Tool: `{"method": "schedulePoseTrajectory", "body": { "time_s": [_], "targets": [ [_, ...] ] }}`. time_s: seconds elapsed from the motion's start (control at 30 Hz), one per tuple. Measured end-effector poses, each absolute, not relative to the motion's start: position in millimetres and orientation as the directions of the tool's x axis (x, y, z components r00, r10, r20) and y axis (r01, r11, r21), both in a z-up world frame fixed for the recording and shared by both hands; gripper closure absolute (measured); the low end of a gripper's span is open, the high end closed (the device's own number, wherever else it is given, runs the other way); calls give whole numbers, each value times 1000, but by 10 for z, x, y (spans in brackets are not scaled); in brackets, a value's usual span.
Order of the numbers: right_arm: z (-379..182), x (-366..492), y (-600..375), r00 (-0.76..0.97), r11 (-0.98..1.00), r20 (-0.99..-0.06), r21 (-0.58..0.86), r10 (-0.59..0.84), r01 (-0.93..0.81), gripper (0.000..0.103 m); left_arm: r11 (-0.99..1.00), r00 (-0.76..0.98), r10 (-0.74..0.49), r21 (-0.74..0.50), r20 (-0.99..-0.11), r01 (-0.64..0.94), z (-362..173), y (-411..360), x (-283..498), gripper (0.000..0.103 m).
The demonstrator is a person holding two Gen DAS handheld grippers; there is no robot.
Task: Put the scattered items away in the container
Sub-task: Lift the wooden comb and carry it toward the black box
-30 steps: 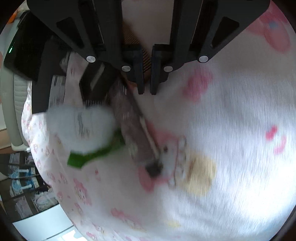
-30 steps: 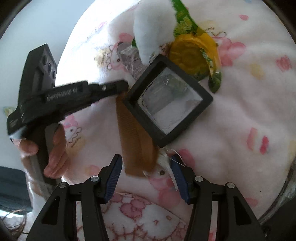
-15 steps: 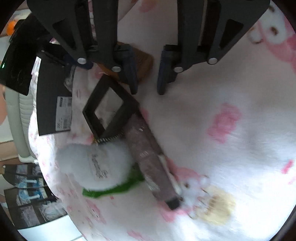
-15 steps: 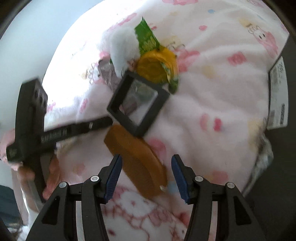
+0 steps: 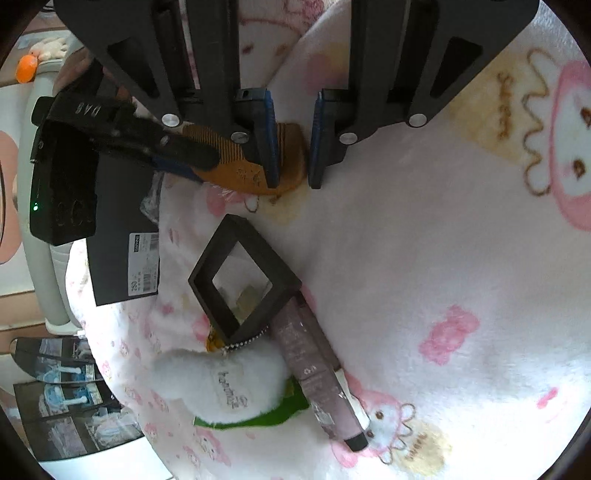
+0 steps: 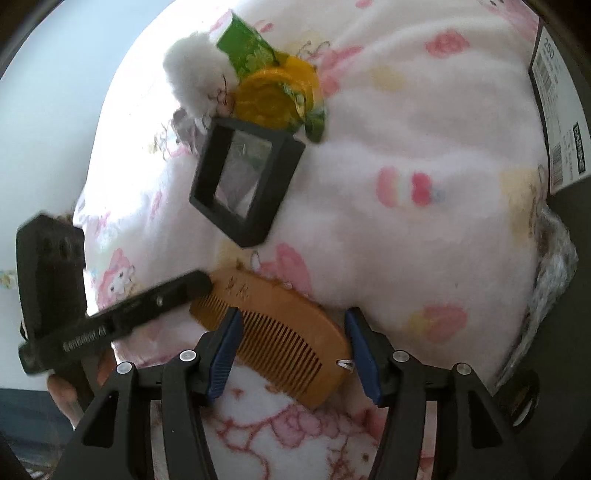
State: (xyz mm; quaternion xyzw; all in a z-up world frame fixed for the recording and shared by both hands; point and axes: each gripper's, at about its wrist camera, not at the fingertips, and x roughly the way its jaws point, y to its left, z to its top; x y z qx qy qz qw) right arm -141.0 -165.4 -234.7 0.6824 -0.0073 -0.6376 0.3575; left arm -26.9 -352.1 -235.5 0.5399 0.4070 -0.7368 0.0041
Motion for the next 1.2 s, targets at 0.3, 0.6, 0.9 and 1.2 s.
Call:
{"method": "schedulePoseTrajectory", "body": {
  "time_s": [0.3,0.6,0.9,1.2],
  "targets": [
    [-2245,-1281,-1672,146,-745,-908,407,-392,529,48,-659,-397,434,-585,-809,472,-2478,-3376,-374,85],
    [-2572,-1417,-1799,261,-751,-847,532,-464,391,45,-672,-506,391,-614,-769,413,-2221,-3316,-291,85],
    [-2318,-1472,-2040,79,-759,-901,403,-426,511,45,-704,-451,345,-545,-823,456,-2287,-3382,-323,77],
    [-2620,-1399,-2320,151,-761,-900,427,-408,488,45,-637,-457,416,-611,-786,471,-2416,-3349,-392,71]
  ]
}}
